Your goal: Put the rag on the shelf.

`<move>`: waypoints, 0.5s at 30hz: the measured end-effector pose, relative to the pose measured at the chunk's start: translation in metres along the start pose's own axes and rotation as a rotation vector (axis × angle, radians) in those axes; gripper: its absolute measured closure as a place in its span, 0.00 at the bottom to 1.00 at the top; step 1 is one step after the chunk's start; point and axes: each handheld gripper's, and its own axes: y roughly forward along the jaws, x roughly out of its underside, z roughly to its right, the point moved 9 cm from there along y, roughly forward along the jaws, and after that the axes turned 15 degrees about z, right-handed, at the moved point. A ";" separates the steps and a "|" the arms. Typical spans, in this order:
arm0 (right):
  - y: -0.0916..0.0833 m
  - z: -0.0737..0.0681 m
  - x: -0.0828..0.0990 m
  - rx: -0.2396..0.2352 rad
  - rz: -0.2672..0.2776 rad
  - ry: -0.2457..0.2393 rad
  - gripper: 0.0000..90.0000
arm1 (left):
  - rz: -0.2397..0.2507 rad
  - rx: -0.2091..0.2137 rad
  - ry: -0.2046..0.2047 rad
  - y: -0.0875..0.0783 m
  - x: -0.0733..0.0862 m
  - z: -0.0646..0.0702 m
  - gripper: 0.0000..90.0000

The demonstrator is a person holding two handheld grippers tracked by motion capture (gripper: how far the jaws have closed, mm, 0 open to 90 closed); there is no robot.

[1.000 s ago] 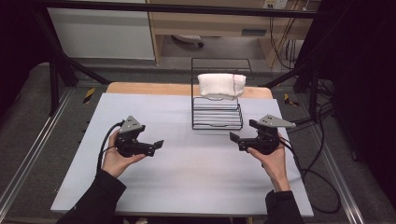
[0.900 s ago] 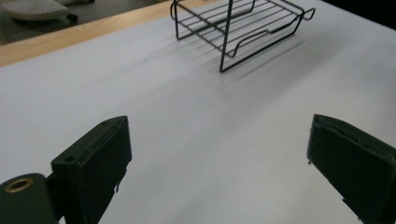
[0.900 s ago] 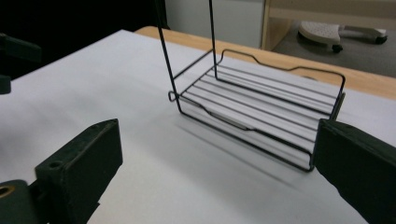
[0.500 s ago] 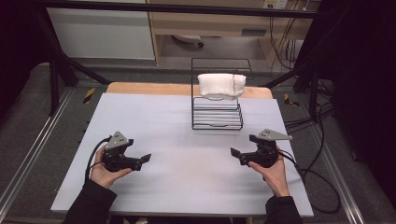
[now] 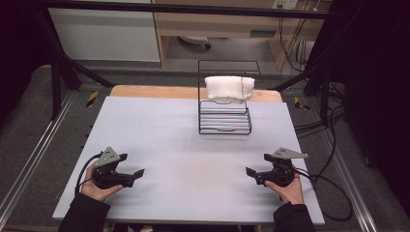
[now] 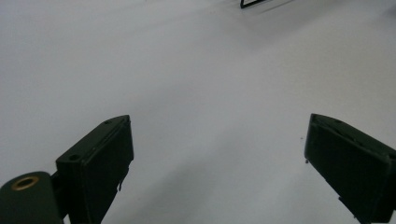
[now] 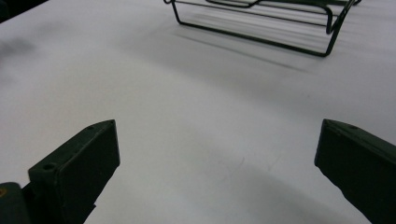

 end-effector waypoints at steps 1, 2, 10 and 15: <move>-0.001 -0.001 0.002 -0.005 -0.004 0.004 0.01 | -0.001 0.001 -0.004 -0.001 0.001 0.000 0.09; -0.002 -0.001 0.004 -0.008 -0.006 0.004 0.01 | -0.001 0.001 -0.003 -0.001 0.002 -0.001 0.09; -0.001 -0.004 0.015 -0.027 -0.042 -0.005 0.01 | 0.003 -0.002 -0.010 -0.004 0.008 -0.003 0.09; -0.001 -0.005 0.017 -0.027 -0.055 -0.006 0.01 | -0.006 -0.004 -0.011 -0.004 0.010 -0.003 0.09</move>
